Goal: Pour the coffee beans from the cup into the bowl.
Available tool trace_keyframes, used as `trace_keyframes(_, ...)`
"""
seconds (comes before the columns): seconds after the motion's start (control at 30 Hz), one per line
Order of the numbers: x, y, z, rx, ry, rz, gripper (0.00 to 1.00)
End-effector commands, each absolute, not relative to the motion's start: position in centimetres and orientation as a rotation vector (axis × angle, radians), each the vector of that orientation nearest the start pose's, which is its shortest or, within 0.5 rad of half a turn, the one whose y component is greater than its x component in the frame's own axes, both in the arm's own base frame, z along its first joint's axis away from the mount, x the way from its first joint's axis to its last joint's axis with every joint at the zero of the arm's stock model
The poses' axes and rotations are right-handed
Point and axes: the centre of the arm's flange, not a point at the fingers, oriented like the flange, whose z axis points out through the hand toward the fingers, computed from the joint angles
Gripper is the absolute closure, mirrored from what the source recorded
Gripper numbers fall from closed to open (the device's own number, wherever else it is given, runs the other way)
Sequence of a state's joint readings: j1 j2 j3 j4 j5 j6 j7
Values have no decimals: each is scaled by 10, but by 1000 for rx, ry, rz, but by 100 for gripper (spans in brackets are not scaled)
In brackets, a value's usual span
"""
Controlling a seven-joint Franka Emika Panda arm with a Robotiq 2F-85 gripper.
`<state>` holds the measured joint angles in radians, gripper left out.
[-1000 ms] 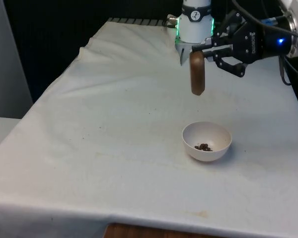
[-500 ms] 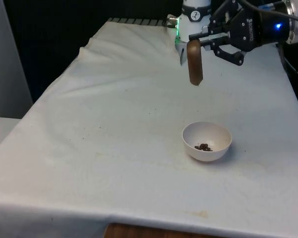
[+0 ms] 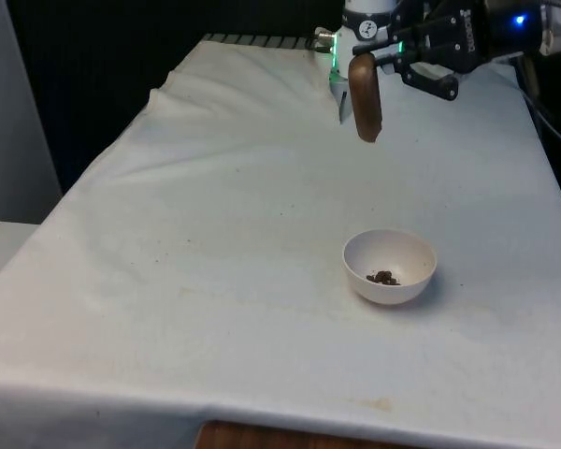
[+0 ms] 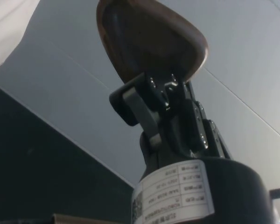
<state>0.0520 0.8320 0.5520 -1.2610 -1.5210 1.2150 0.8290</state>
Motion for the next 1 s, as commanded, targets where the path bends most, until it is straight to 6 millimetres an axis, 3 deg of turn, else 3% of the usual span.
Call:
trace_keyframes(0.0,689,170,342,1856,-159,248,100)
trace_keyframes(0.97,677,157,381,1978,-271,162,100)
